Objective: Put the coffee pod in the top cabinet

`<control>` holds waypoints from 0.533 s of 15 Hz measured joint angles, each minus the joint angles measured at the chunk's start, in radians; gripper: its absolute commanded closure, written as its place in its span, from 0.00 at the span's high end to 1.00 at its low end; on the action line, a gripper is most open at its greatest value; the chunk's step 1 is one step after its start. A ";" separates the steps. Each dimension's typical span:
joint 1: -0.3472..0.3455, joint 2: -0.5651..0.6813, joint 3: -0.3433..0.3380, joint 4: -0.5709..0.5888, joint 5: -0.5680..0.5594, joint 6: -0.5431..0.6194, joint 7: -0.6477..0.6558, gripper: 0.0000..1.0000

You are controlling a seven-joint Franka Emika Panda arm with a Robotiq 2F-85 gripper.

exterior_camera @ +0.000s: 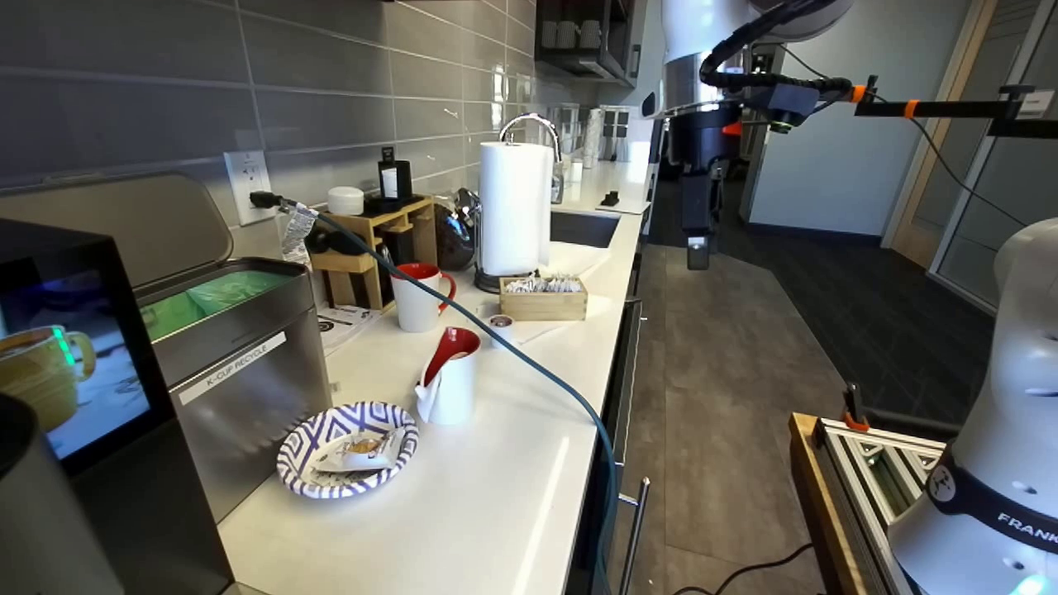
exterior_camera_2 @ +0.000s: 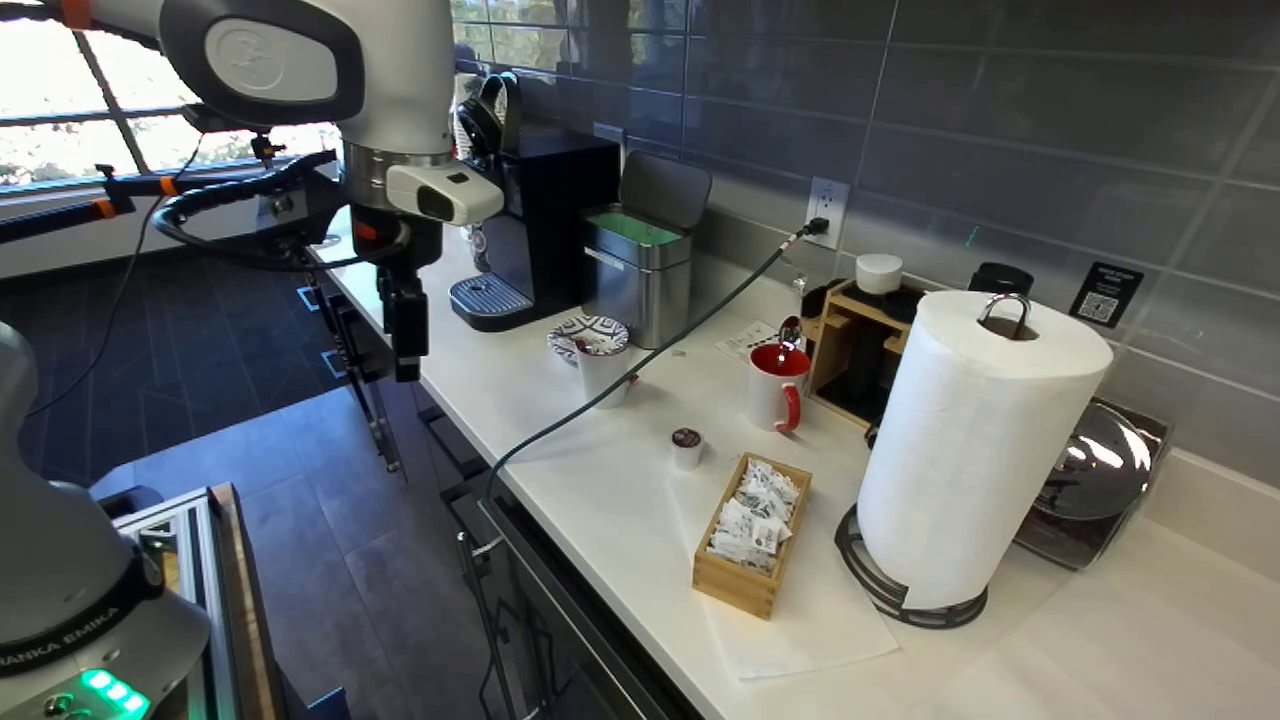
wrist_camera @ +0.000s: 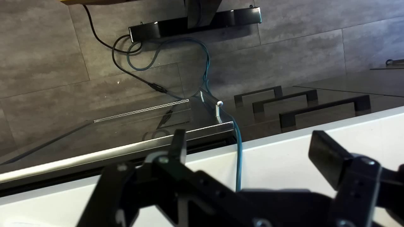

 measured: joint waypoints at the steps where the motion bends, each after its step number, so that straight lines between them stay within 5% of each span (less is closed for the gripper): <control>1: 0.000 0.000 0.000 0.000 0.007 0.009 0.004 1.00; 4: -0.001 0.012 0.001 -0.017 0.081 0.156 0.055 1.00; 8: -0.017 0.091 0.003 -0.052 0.110 0.506 0.097 1.00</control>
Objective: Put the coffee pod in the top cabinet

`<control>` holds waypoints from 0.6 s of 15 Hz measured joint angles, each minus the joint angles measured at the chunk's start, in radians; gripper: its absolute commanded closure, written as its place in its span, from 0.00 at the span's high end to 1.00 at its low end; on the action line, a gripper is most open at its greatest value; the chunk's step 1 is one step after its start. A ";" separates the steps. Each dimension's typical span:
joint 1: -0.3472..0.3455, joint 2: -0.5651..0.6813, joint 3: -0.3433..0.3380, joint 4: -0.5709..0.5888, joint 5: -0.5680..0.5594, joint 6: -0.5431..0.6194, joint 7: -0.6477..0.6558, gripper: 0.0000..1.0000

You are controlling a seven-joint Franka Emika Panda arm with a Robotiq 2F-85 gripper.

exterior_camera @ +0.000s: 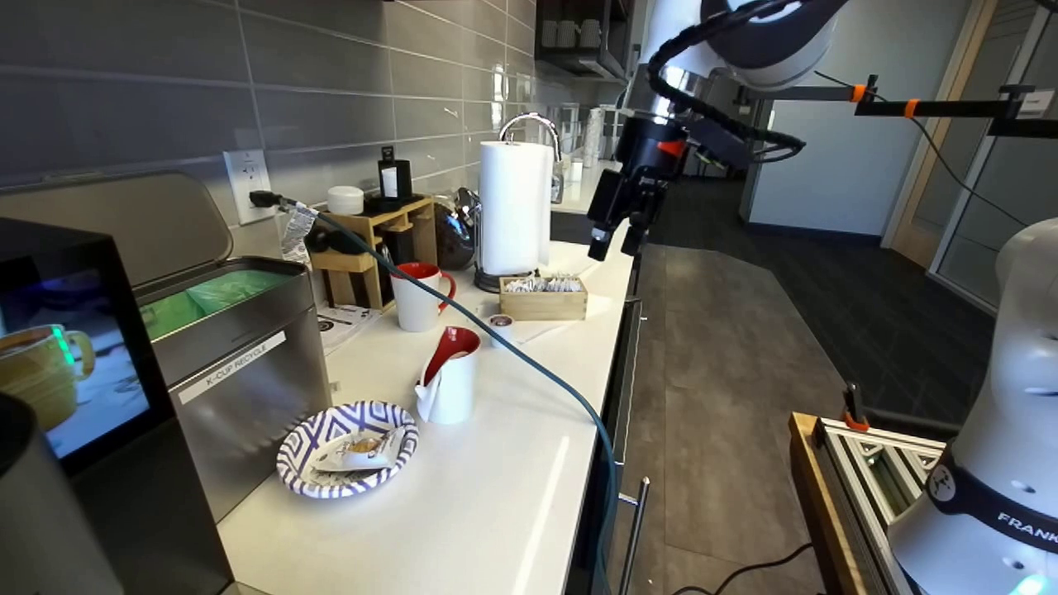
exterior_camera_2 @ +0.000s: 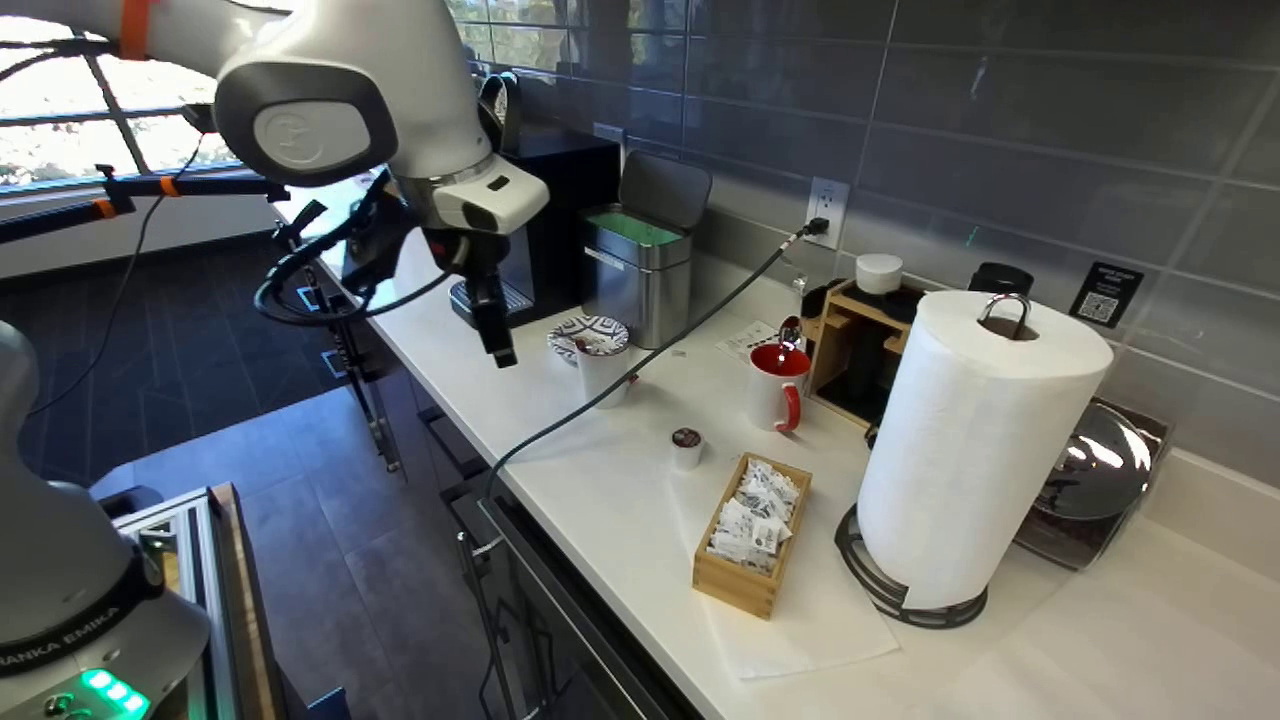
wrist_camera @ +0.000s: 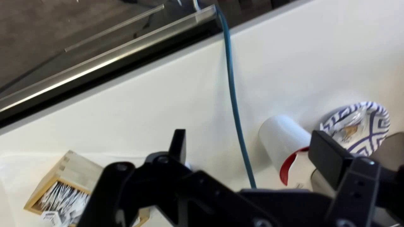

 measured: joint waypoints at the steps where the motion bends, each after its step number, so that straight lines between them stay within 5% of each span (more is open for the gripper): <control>1: -0.010 0.029 0.003 -0.005 -0.010 0.084 0.003 1.00; 5: -0.049 0.203 0.027 -0.001 -0.088 0.361 0.036 1.00; 9: -0.076 0.397 0.058 0.064 -0.246 0.501 0.159 1.00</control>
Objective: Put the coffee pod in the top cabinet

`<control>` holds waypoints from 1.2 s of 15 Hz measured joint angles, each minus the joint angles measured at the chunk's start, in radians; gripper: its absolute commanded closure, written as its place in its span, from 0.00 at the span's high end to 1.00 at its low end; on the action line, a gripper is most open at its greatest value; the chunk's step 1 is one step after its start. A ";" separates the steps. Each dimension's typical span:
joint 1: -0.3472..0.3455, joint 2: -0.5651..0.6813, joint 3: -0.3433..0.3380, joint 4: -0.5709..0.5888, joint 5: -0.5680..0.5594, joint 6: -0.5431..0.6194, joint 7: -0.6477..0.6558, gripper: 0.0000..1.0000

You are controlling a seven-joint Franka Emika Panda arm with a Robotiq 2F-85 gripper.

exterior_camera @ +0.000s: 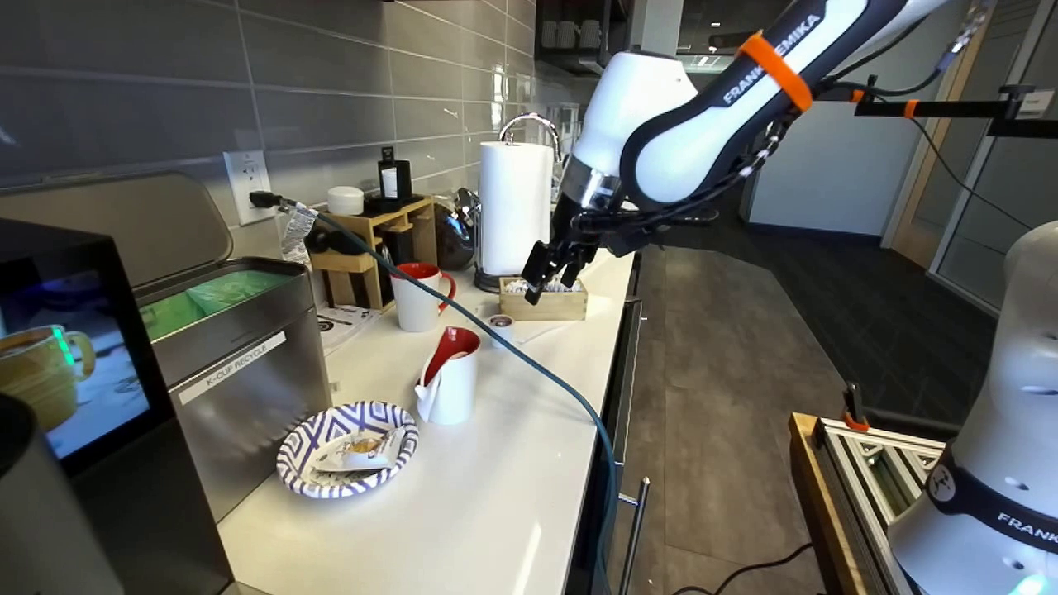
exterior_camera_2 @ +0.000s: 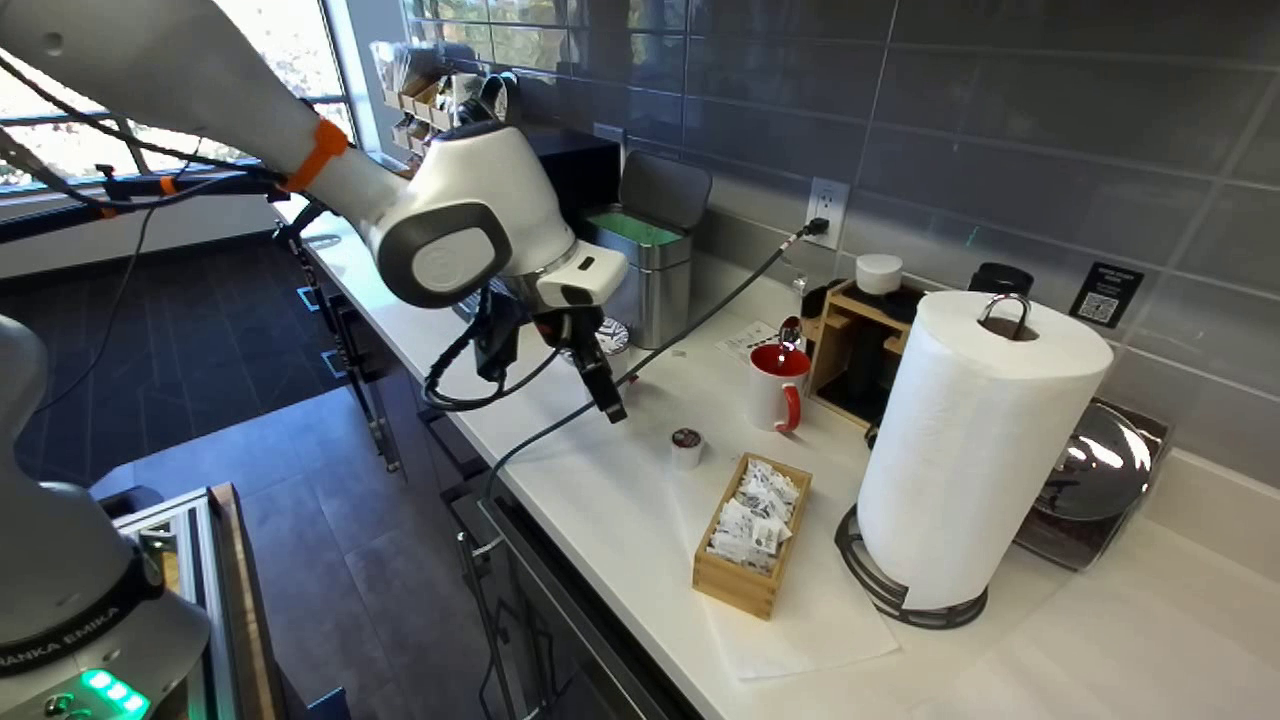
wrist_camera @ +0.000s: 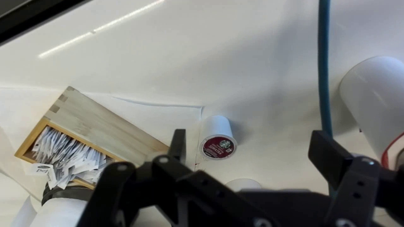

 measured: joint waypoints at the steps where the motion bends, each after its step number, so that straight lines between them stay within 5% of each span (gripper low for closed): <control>1: -0.003 0.042 -0.001 0.029 -0.054 0.018 0.041 1.00; 7: -0.005 0.227 -0.046 0.218 -0.325 0.028 0.240 1.00; 10: 0.035 0.296 -0.070 0.268 -0.276 0.028 0.236 1.00; 13: -0.041 0.303 0.083 0.275 -0.068 -0.006 0.129 1.00; 15: -0.067 0.274 0.136 0.274 -0.037 -0.035 0.115 1.00; 18: -0.030 0.265 0.084 0.272 -0.045 -0.021 0.116 1.00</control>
